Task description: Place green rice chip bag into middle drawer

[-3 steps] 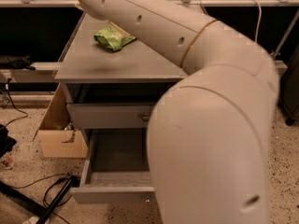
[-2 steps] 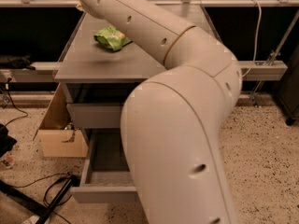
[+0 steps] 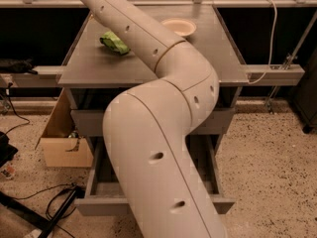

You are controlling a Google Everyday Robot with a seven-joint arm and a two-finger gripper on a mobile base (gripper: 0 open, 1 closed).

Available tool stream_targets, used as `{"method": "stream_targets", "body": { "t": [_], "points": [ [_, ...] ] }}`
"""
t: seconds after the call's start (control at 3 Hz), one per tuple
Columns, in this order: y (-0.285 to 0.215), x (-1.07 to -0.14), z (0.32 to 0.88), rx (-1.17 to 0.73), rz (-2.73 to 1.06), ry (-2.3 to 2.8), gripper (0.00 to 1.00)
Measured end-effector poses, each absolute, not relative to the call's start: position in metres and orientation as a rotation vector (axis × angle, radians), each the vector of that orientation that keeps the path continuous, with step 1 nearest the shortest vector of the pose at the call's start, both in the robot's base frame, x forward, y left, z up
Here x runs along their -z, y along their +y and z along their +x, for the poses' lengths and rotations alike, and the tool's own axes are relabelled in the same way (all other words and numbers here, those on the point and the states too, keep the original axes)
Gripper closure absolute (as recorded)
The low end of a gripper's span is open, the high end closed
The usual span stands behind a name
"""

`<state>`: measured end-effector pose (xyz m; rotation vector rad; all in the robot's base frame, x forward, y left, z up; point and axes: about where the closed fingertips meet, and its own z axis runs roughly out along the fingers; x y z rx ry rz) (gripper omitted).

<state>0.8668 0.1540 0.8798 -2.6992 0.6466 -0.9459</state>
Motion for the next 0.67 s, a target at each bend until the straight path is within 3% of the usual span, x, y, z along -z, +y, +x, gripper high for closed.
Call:
{"method": "stream_targets", "body": {
  "t": [0.33,0.67],
  "points": [
    [0.142,-0.864,0.874,0.920,-2.736,0.702,0.00],
    [0.130,-0.852,0.880,0.914,-2.768,0.753,0.19]
  ]
}}
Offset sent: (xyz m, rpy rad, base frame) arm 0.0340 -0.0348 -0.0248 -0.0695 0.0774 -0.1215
